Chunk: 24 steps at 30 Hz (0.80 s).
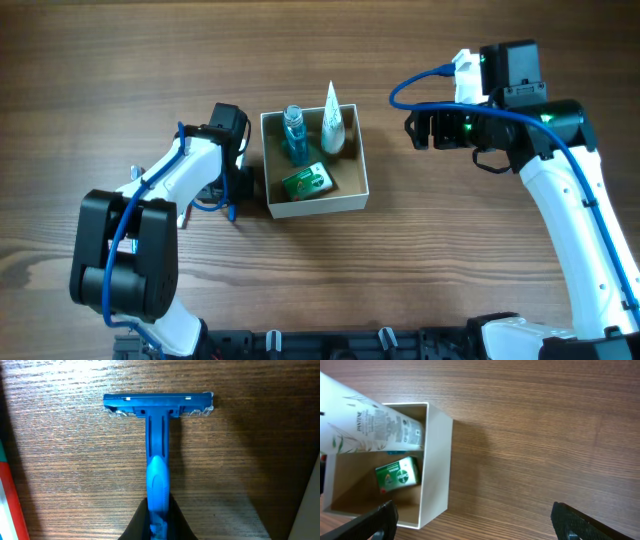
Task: Pack container
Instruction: 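Move the left gripper to the blue razor and grasp it, then drop the razor into the box with the left gripper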
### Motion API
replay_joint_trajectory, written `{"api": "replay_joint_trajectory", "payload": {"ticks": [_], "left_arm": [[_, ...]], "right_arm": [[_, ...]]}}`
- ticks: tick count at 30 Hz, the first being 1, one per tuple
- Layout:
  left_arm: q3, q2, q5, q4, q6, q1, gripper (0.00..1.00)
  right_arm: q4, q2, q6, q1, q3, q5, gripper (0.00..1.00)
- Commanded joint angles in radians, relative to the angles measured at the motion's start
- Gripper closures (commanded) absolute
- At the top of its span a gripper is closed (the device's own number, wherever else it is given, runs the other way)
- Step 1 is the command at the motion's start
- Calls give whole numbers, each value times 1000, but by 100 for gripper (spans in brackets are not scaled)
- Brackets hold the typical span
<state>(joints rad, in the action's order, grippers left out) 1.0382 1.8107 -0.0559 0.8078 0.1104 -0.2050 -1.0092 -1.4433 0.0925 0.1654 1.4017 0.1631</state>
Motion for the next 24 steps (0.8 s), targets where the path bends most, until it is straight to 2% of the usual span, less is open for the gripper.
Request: {"api": "replay_joint_trajectory", "payload": {"ticks": [1, 4, 8, 10, 13, 16, 20, 24], "left_arm": [[55, 0, -21, 28, 27, -3, 96], [94, -91, -21, 61, 28, -3, 96], [98, -299, -21, 58, 26, -3, 96], [98, -417, -16, 46, 11, -8, 96], [98, -588, 98, 5, -196, -74, 96], [98, -662, 103, -16, -354, -195, 96], [97, -628, 103, -36, -526, -365, 96], [97, -511, 103, -37, -672, -419, 96]], "right_arm": [[6, 9, 116, -10, -9, -162, 0], [32, 43, 170, -64, -9, -155, 0], [-23, 59, 358, -206, -9, -139, 0], [-39, 56, 410, -277, -15, -61, 0], [-39, 56, 418, -367, -51, 58, 0], [-34, 56, 442, -410, -105, 71, 0], [1, 56, 437, -422, -190, 101, 0], [7, 56, 422, -422, -212, 101, 0]]}}
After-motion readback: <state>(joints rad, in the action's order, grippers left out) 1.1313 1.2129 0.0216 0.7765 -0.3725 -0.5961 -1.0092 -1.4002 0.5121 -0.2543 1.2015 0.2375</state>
